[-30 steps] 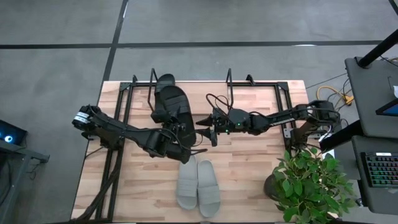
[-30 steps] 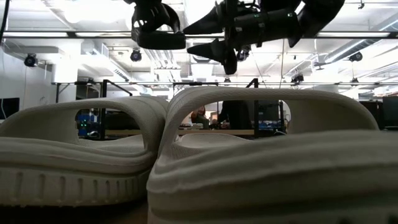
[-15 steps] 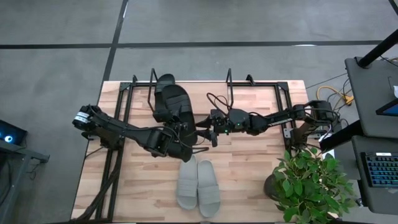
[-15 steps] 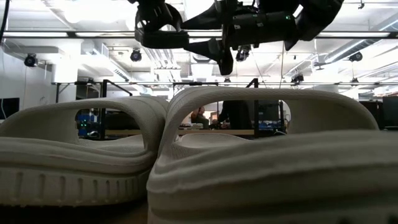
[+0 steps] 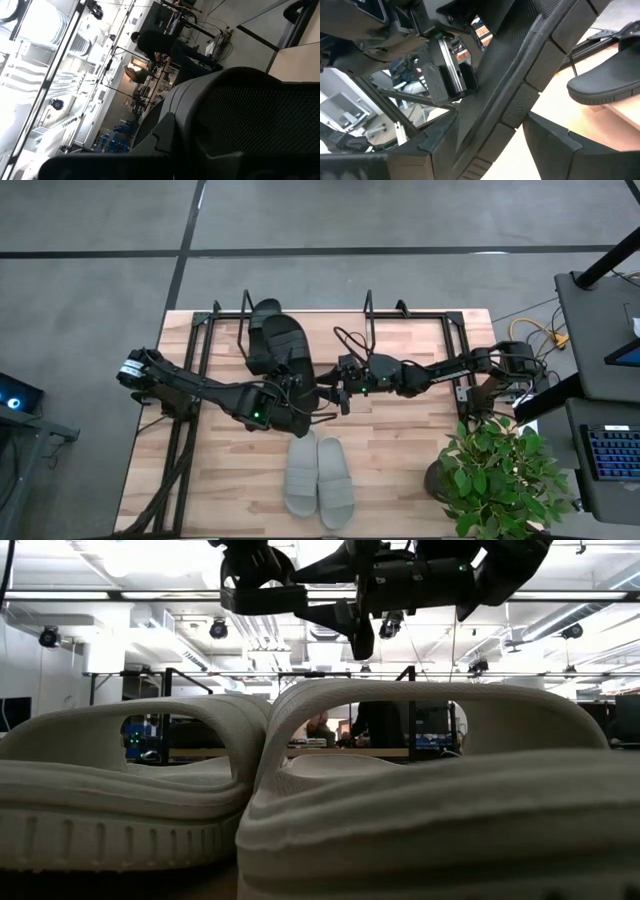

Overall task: Pick and place slides into the shelf
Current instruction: Put the black slide on the shelf

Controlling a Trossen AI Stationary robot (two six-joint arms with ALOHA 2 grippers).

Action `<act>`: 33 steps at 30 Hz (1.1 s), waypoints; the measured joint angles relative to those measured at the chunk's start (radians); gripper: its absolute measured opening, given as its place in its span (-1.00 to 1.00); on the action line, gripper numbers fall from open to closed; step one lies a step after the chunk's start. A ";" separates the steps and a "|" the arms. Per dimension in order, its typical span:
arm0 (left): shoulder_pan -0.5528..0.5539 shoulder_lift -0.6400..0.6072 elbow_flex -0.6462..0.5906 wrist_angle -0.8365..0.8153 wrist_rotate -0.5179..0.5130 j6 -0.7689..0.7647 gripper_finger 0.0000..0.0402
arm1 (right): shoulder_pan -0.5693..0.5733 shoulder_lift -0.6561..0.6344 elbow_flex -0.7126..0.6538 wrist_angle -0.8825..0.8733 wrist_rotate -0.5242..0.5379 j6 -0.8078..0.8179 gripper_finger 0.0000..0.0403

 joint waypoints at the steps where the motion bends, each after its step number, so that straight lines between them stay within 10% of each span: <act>1: 0.000 0.000 0.001 0.005 0.000 0.000 -1.00 | 0.000 0.000 0.000 0.000 0.000 0.005 0.04; 8: 0.000 0.000 0.015 0.017 0.003 0.008 -1.00 | 0.001 0.000 0.002 -0.013 0.003 0.021 -0.07; 17: 0.000 0.000 0.024 0.017 -0.003 0.008 -1.00 | 0.000 0.000 0.003 -0.032 0.010 -0.056 -0.71; 33: 0.000 -0.030 0.035 0.021 0.005 -0.003 -0.66 | 0.000 0.000 0.002 -0.016 0.069 -0.154 -0.73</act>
